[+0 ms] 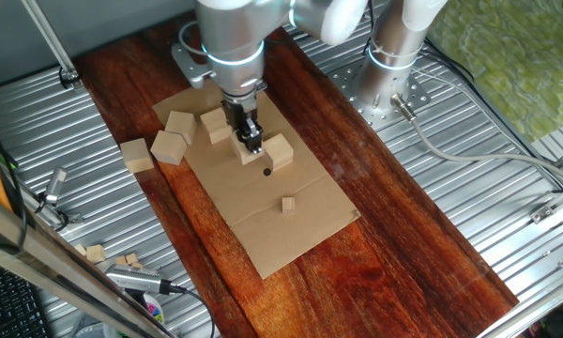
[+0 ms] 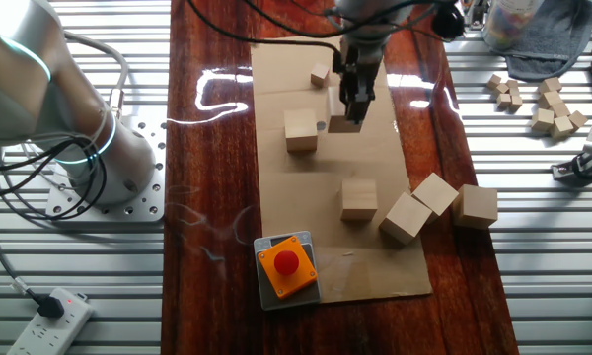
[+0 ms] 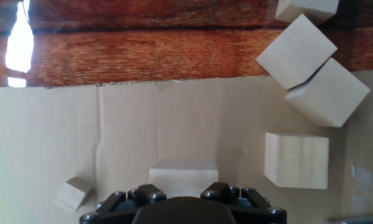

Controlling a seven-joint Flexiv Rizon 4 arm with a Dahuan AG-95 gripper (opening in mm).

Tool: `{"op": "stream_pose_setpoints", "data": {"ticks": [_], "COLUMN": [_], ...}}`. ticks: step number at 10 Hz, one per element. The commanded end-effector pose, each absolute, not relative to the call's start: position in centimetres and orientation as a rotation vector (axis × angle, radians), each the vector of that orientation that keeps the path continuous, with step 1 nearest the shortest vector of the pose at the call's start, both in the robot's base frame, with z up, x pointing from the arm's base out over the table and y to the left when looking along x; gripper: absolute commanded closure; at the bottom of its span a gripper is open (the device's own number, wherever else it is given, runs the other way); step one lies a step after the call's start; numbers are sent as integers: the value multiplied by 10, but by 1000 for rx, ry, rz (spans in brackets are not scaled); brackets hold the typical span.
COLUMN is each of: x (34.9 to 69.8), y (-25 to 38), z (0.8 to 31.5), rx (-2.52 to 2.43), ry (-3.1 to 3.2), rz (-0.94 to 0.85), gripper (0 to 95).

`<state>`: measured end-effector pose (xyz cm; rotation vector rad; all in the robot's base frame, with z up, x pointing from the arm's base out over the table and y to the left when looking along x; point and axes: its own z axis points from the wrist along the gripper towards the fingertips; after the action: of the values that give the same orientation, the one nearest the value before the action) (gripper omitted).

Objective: Stack the blocks into a pyramid shape

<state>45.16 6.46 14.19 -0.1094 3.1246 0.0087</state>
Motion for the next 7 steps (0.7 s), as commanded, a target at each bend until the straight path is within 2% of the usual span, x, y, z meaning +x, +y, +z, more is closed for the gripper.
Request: {"op": "stream_pose_setpoints", "data": {"ticks": [1, 7], "x": [450, 445], "y": [72, 77], "z": [137, 114], "rx": [-62, -159], "ry": [3113, 3070], "rz": [1, -18], "gripper": [950, 950]}}
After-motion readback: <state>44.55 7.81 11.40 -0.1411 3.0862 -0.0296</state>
